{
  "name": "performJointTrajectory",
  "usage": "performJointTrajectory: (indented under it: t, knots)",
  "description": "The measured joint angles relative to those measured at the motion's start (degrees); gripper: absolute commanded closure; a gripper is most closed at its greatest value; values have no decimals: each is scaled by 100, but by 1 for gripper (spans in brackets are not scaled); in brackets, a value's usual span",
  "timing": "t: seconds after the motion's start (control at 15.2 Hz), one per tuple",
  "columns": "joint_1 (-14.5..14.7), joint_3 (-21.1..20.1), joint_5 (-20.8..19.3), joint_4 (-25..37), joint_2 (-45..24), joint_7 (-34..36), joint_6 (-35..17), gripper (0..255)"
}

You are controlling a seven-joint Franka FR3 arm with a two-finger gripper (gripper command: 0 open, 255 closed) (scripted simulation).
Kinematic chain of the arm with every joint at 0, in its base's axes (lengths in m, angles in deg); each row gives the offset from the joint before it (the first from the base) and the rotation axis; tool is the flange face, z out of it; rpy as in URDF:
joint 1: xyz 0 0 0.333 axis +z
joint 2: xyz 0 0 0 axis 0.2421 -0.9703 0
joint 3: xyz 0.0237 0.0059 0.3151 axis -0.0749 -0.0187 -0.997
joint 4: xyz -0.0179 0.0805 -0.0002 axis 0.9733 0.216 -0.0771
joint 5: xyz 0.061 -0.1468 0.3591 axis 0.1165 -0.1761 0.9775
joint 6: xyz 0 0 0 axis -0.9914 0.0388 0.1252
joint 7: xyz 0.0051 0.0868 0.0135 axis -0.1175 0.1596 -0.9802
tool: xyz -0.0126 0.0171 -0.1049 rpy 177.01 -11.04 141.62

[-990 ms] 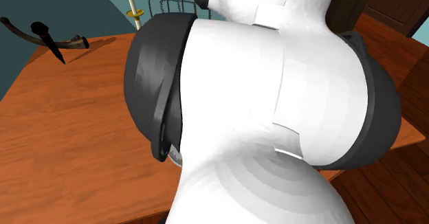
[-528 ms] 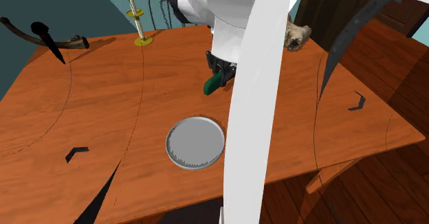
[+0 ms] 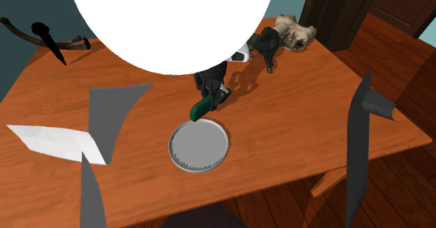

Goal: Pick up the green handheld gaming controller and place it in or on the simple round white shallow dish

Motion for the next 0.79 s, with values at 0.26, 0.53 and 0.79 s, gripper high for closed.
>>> performJointTrajectory:
  t: [0.26,0.53,0.79]
  knots:
    - [141,-59,437,-950,875,-87,-140,255]
    - [251,-94,646,-1393,1252,-102,-233,255]
    - [253,-141,635,-1584,1107,-86,-562,255]
